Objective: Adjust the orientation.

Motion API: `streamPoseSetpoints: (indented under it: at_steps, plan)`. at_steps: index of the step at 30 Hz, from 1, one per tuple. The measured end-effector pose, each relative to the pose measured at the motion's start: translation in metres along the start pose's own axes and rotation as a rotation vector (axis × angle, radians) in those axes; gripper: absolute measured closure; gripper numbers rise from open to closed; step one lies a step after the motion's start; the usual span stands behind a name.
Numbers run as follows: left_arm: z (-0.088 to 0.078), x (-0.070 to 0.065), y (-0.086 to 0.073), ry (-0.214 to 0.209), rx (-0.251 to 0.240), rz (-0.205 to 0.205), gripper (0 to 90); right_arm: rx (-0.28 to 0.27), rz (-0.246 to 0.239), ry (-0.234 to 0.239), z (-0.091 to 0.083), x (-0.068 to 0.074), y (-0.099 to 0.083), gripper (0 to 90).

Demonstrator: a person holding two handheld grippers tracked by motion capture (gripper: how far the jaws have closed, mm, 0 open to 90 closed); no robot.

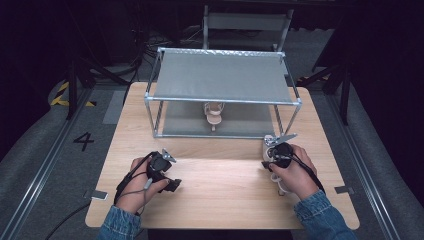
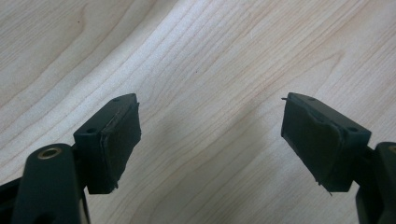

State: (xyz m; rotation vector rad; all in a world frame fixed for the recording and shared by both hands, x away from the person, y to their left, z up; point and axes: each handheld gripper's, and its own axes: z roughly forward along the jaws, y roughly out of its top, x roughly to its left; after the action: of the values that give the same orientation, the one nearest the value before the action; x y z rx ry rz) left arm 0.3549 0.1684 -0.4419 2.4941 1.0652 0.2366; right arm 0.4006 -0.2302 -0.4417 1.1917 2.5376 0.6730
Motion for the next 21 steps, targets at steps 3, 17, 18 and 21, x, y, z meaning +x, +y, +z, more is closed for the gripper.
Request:
streamPoseSetpoints:
  at_steps: [3, 17, 18, 21]
  plan:
    - [0.0, 0.0, 0.0, -0.002, -0.001, 0.002, 20.5, 0.0, -0.011, -0.016, -0.002, -0.001, 0.0, 80.8]
    - [-0.006, 0.006, -0.01, 0.006, -0.006, -0.036, 20.9, -0.007, -0.046, 0.035, -0.024, 0.006, 0.01, 87.5]
    - [-0.007, 0.005, -0.01, 0.007, -0.015, -0.041, 20.9, -0.015, -0.049, 0.044, -0.026, 0.008, 0.014, 87.5]
    - [-0.014, 0.005, -0.013, 0.008, -0.023, -0.04, 20.6, -0.033, -0.074, 0.065, -0.027, 0.013, 0.028, 87.4]
